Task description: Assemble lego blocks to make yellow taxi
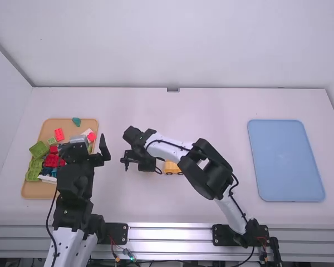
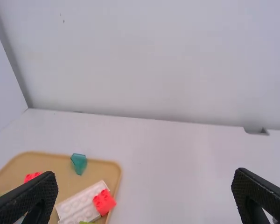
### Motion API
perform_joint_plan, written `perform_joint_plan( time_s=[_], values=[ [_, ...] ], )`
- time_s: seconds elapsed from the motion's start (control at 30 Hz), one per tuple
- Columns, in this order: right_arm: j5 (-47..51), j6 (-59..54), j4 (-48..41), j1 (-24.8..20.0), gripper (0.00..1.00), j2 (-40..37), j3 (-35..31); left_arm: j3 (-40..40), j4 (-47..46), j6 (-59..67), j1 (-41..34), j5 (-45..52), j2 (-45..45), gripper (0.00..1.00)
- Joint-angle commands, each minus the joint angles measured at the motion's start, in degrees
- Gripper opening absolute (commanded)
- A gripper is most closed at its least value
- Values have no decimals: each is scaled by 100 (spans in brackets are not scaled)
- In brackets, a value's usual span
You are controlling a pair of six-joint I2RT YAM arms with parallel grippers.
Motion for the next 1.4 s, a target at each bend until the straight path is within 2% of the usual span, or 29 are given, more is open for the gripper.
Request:
perform_joint_plan(
  time_s=[0.0,0.03,0.1,0.2,0.23,0.27,0.3,0.6,0.73,0.8,0.87,0.93,0.97,1.03,1.17,1.3,1.37],
  values=[
    [-28,28,4,-15,5,55,72,-24,52,-15,-15,74,2,99],
    [-4,28,7,-15,12,55,63,-24,83,-37,-17,70,2,99],
    [-2,26,-4,-15,16,55,63,-24,90,-37,-15,72,2,99],
    [-2,28,-2,-15,35,55,63,-24,79,-37,-15,72,2,99],
    [-2,28,-11,-15,58,55,61,-24,68,-35,-15,70,2,99],
    [-2,13,-24,-15,93,55,63,-24,68,-33,-15,70,2,99],
    [17,-9,-20,-15,99,55,63,-24,70,-31,-15,72,2,99],
    [166,-13,275,-136,99,-127,63,-24,85,-17,-15,-131,0,99],
    [-328,-15,282,-317,99,-603,63,-24,-31,61,-15,376,0,99],
    [-726,-15,284,-562,98,-1008,63,-24,7,195,-15,387,2,99],
    [-949,-15,247,-717,99,-1266,61,-24,20,752,-15,767,13,99],
    [-1287,-39,197,-992,98,-1705,-26,-24,46,1609,-11,1834,208,99],
    [-1366,-76,229,-1080,98,-1832,-101,-24,87,1659,-13,2024,289,99],
    [-1504,-162,341,-1241,99,-2048,-299,-24,164,1659,-15,2267,461,99],
    [-1882,-162,984,-1676,99,-2686,-1255,146,72,2024,17,2789,1115,99],
    [-2573,-164,1880,-2175,99,-3329,-2424,525,39,3469,70,4468,2393,99],
    [-2765,-164,2203,-2374,99,-3530,-2804,699,-35,4131,44,4972,2979,99]
  ],
)
